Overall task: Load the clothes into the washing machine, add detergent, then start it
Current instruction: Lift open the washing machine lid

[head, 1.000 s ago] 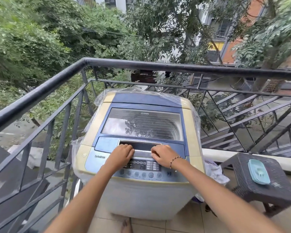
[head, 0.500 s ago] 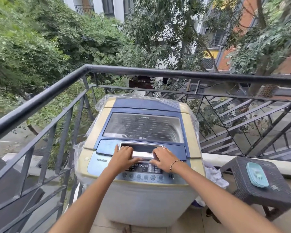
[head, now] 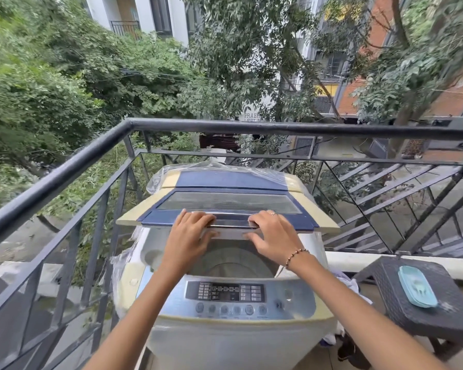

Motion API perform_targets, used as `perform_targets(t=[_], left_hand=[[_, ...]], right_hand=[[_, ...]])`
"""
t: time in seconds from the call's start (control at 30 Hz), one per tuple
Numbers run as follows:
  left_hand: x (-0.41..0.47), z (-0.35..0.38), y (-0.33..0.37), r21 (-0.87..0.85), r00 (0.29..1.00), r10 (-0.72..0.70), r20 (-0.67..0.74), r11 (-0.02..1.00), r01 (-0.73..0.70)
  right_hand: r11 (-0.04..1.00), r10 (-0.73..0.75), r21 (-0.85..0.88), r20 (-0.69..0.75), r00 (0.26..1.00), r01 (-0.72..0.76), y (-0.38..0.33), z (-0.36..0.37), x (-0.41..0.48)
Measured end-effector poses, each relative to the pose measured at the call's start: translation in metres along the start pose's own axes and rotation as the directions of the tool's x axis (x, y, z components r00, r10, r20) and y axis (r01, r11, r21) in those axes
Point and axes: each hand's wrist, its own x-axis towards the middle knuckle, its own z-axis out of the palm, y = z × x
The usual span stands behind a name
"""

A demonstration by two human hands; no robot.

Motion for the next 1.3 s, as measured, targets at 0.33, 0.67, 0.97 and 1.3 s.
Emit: perform_targets(t=[0.33,0.67,0.97,1.3], left_hand=[[0.085,-0.017,0.007,-0.187,0.894,-0.221,-0.390,0.970,0.158],[0.189,-0.014,0.000,-0.351,0.852,-0.255,-0.458,0.932,0.091],[0.252,0.003,-0.040,-0.084,0.884,-0.002,-0.467,0.996,-0.042],[0.300,0.015,-0.060,-0.109,0.934,-0.011,-0.358,0.994,-0.030]], right_hand=[[0.954,-0.210,-0.296,-0.554,0.805,0.044,-0.005,-0.025,0.062],[0.948,-0.142,-0.317,-0.415,0.899,0.003,0.005,-0.034,0.131],[0.912,-0.003,-0.390,-0.317,0.948,-0.127,0.024,-0.037,0.204],[0.913,0.070,-0.368,-0.287,0.955,-0.177,0.039,-0.031,0.257]])
